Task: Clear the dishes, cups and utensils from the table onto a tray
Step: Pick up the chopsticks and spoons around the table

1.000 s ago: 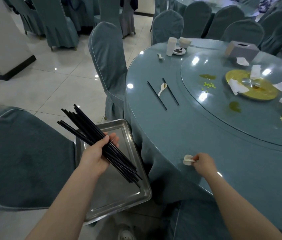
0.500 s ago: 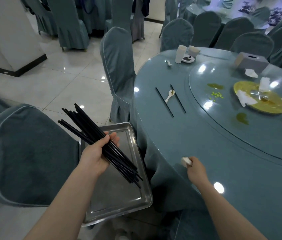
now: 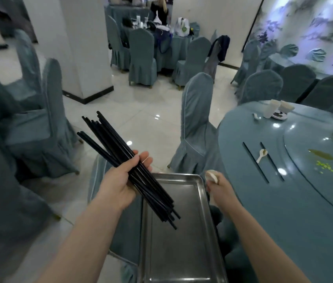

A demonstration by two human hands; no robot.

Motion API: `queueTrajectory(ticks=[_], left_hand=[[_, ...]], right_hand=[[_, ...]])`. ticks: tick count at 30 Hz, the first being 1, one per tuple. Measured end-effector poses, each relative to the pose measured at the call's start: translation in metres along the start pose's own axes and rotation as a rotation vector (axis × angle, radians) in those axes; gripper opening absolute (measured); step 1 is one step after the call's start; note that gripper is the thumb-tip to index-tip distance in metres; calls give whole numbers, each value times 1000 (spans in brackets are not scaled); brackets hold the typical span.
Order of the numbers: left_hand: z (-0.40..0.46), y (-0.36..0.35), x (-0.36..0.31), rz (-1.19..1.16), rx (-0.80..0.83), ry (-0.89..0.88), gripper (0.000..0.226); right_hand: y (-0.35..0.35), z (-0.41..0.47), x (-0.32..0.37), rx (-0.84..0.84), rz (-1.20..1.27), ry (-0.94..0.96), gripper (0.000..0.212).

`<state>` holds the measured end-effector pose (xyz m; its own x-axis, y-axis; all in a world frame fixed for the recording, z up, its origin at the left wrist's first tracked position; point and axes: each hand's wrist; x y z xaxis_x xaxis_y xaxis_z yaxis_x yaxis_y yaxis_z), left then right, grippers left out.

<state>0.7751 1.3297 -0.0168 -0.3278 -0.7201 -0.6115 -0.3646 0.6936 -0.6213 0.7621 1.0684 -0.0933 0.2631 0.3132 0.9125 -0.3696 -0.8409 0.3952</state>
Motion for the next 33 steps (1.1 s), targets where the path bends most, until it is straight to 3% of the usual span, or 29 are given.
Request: queueTrajectory(ticks=[9,16,23,33], left_hand=[[35,118,-165,-60,-49,-67,11],[76,170,-232,-71,-61,-35,12],[151,174,-275,-54,-86,-7,11],[317,102,-321,54,-50,58,9]], right_hand=[[-175,-36,131,144,316,68,10],[-248,-44,171,154,258,85,18],[-301,12,191,-26,238,-12,17],[-350,161,197,-51,104,23,13]])
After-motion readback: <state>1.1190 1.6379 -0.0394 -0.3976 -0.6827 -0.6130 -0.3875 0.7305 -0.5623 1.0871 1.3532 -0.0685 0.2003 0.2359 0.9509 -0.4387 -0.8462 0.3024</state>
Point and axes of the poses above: each hand's wrist, its own z-axis towards the middle knuckle, its own y-axis out of the back of the hand, x = y × z, and after that the axes turned 9 degrees about -x, right-handed
